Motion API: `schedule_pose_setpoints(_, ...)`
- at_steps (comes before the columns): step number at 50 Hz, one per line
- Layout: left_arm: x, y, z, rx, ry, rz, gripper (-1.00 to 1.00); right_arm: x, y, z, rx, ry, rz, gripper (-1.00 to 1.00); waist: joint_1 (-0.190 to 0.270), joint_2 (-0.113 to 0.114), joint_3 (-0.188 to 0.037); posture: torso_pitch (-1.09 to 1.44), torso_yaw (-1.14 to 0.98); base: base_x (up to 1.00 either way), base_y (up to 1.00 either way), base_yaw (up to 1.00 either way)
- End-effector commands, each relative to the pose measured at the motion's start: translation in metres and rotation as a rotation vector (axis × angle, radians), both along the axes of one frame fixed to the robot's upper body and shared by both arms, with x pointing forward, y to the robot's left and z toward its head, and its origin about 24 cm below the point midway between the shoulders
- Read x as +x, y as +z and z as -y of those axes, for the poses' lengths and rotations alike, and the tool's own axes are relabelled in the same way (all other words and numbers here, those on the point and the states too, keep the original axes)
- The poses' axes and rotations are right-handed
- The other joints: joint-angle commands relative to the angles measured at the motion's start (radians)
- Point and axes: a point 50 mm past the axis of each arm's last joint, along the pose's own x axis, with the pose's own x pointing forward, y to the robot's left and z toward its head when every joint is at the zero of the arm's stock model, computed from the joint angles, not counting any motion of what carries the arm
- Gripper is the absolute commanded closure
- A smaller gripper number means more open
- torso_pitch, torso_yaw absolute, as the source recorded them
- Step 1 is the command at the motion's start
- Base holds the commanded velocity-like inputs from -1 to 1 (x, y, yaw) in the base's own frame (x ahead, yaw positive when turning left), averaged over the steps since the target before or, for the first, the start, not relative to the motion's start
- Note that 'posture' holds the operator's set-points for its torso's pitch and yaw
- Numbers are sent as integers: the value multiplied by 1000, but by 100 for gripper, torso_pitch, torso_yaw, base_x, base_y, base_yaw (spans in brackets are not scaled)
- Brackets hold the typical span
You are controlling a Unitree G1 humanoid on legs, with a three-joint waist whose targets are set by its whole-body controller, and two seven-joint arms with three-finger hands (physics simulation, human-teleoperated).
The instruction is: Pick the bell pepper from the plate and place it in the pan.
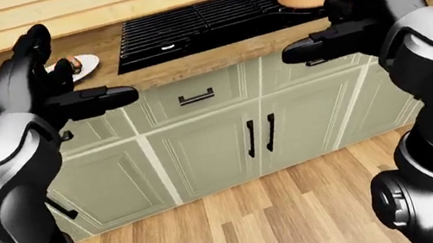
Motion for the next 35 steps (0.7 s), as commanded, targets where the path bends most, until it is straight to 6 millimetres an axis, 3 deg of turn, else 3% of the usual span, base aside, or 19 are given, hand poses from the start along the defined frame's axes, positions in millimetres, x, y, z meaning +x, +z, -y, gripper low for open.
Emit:
schedule_pose_setpoints(1, -5, 14, 0, 9, 8, 71, -100, -5, 14, 0, -6, 1, 78, -100, -1, 8, -26, 0, 0, 0, 19, 0)
schedule_pose_setpoints(2, -4, 13, 0, 9, 8, 71, -100, -6, 14, 0, -6, 1, 78, -100, -7, 13, -19, 0, 0, 0, 18, 0)
schedule_pose_setpoints(10, -3, 15, 0, 9, 8, 70, -100, -4, 12, -1, -3, 2, 75, -100, -4, -67, -18, 0, 0, 0, 18, 0)
schedule_pose_setpoints(12, -3, 13, 0, 8, 5, 70, -100, -4, 10, 0, -2, 1, 74, -100, -2, -100, -20, 0, 0, 0, 19, 0)
schedule_pose_setpoints(13, -3, 14, 0, 8, 5, 70, -100, -4, 11, 0, -1, 1, 74, -100, 0, -130, -28, 0, 0, 0, 19, 0)
schedule_pose_setpoints(14, -3, 14, 0, 9, 5, 70, -100, -4, 11, 0, -1, 1, 74, -100, -2, -111, -23, 0, 0, 0, 19, 0)
schedule_pose_setpoints(17, -2, 15, 0, 9, 6, 71, -100, -5, 11, 0, -1, 1, 74, -100, 2, -112, -31, 0, 0, 0, 18, 0)
schedule_pose_setpoints(22, -2, 15, 2, 8, 3, 68, -100, -5, 9, 1, 1, 0, 69, -100, 6, -72, -17, 0, 0, 0, 19, 0)
schedule_pose_setpoints(24, -2, 16, 2, 9, 4, 69, -100, -5, 11, 1, 1, -2, 71, -100, 1, -38, -15, 0, 0, 0, 18, 0)
schedule_pose_setpoints(26, -2, 16, 2, 9, 4, 71, -100, -5, 10, 2, 1, -2, 72, -100, -4, 37, -34, 0, 0, 0, 19, 0)
schedule_pose_setpoints(27, -2, 14, 2, 9, 4, 69, -100, -5, 9, 3, 2, -5, 71, -100, 1, -3, -26, 0, 0, 0, 19, 0)
schedule_pose_setpoints(28, -2, 14, 2, 9, 3, 68, -100, -6, 8, 4, 2, -7, 69, -100, -3, 9, -22, 0, 0, 0, 18, 0)
schedule_pose_setpoints(29, -2, 13, 2, 8, 3, 68, -100, -6, 8, 4, 3, -10, 70, -100, -1, 4, -21, 0, 0, 0, 19, 0)
schedule_pose_setpoints(35, -3, 12, 1, 7, 5, 66, -100, -5, 5, 1, 5, -3, 65, -100, -2, -53, -18, 0, 0, 0, 18, 0)
